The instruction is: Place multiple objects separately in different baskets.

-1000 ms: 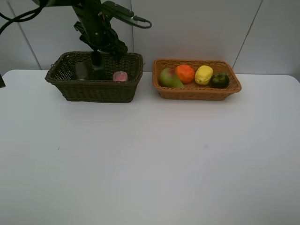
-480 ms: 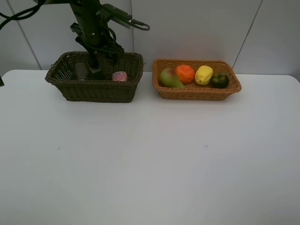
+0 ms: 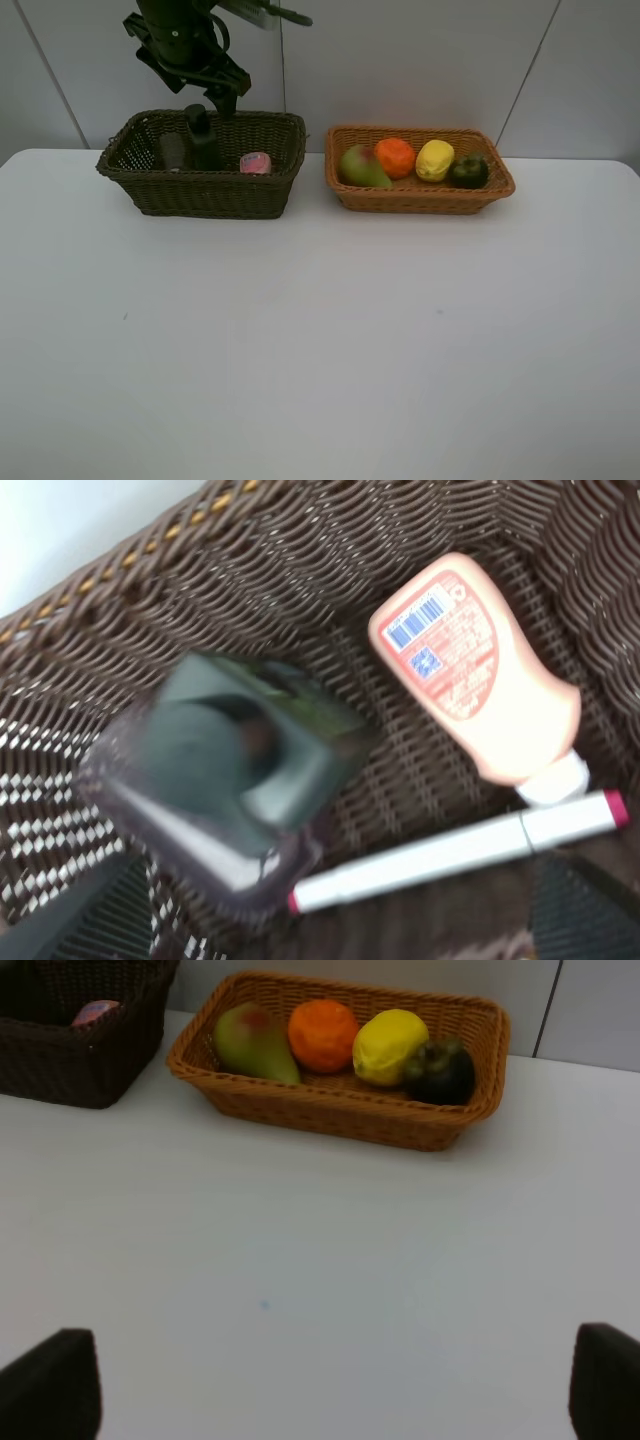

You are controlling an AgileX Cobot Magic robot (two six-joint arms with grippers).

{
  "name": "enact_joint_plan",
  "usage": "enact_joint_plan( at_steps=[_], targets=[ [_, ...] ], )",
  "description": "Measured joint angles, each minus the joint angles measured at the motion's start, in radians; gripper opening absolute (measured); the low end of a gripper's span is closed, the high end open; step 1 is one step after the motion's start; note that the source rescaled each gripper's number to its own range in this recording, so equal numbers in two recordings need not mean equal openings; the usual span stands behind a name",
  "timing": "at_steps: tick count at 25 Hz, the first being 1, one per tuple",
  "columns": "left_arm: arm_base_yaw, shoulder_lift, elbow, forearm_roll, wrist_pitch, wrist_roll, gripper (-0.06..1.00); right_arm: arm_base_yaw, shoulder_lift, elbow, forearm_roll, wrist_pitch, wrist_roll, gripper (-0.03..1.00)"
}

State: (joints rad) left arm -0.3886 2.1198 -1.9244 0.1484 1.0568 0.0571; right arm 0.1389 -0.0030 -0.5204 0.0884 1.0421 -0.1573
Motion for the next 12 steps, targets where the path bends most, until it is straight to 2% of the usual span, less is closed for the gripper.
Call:
enact_joint_plan(
  at_steps=[9, 12],
  targets=[
    [0.0, -0.079, 0.0, 0.0, 0.138, 0.024, 1.0, 0.0, 0.0, 0.0, 0.0, 0.0, 0.0, 0.99],
    [0.0, -0.095, 0.0, -0.001, 0.156, 0.025, 1.0, 0.0, 0.0, 0.0, 0.0, 0.0, 0.0, 0.99]
  ],
)
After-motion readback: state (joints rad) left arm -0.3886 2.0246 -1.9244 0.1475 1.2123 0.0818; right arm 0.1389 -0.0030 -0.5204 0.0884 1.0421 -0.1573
